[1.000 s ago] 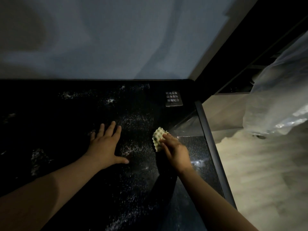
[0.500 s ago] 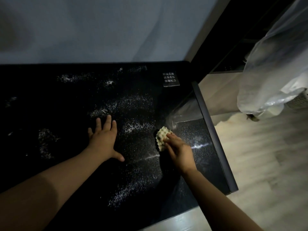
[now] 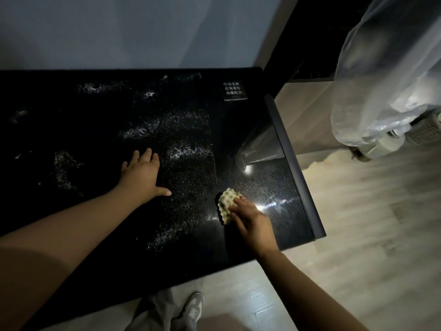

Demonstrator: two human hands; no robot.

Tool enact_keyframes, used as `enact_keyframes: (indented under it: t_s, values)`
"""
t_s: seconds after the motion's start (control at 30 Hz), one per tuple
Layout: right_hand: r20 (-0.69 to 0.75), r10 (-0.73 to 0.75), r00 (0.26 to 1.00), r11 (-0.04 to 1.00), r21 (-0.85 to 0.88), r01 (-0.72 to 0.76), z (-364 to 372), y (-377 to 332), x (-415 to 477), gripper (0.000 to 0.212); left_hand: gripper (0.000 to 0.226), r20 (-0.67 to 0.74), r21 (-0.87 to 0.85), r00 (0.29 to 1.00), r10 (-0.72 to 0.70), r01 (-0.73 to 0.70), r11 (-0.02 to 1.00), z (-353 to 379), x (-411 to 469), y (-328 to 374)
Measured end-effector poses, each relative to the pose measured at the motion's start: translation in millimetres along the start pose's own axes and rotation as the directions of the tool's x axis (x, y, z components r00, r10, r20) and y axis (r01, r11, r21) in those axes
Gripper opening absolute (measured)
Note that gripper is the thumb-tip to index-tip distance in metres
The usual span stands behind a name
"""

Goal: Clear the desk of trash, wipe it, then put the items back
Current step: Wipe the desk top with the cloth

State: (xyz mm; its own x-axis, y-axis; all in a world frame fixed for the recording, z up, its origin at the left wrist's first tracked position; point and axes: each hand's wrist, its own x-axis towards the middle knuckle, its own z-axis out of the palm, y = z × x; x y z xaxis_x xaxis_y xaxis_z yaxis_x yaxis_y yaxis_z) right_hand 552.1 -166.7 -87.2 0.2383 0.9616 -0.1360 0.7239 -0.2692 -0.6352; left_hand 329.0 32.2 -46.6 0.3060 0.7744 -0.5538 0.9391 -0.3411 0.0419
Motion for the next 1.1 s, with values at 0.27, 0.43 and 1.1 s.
enact_keyframes:
  t_s: [0.27, 0.43, 1.1]
  values:
    - [0.039, -0.023, 0.999, 0.999, -0.032, 0.024, 0.3, 10.7, -60.2, 0.026, 0.107, 0.004, 0.024, 0.998, 0.068, -0.069, 0.997, 31.8, -62.3, 14.8]
    - [0.035, -0.068, 0.997, 0.998, -0.015, 0.069, -0.1, 17.0, -91.9, 0.024, 0.105, -0.025, 0.013, 0.997, 0.068, -0.067, 0.998, 44.6, -86.7, 26.7]
    - [0.021, -0.054, 0.998, 0.998, -0.012, 0.054, -54.9, 2.0, -112.5, 0.015, 0.094, -0.034, 0.04, 0.991, 0.131, -0.13, 0.991, 40.2, -110.0, 49.0]
